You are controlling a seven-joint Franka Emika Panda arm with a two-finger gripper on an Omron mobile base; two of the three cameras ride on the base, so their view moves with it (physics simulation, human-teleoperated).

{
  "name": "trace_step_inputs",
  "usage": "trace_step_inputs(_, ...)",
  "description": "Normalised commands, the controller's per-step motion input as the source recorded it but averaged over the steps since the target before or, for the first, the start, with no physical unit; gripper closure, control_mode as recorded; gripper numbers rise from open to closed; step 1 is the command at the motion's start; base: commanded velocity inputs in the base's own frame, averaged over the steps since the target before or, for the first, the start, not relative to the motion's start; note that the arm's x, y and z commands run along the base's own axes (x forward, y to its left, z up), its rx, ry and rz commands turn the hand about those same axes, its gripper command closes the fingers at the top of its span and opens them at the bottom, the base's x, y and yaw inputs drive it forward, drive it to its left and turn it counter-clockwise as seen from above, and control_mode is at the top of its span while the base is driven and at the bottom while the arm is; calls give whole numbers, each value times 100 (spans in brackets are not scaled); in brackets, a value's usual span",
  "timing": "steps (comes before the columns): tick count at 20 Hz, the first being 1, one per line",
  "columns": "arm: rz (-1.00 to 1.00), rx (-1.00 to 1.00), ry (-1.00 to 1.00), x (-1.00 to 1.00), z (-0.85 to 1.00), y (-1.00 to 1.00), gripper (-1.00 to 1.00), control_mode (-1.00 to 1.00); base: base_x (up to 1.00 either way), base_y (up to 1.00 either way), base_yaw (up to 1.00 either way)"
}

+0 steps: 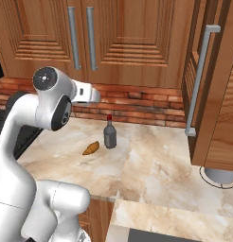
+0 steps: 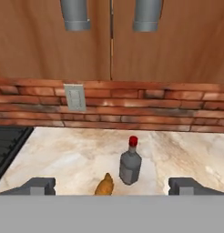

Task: Pick the pan from the cabinet and place it on the stove. Then turn on the stove burner for the pan.

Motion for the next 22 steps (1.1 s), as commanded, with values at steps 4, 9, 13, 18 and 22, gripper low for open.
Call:
trace_step_inputs(4,0,0,-21,0,32,-18,-100,-100,0,0,0)
trace_step_inputs(9,0,0,-22,0,40,-16,-100,-100,0,0,0)
trace_step_inputs(13,0,0,-22,0,43,-10,-100,-100,0,0,0)
trace_step_inputs(18,0,0,-18,0,49,-3,-100,-100,0,0,0)
trace_step_inputs(22,0,0,-16,0,47,0,-100,-100,0,0,0)
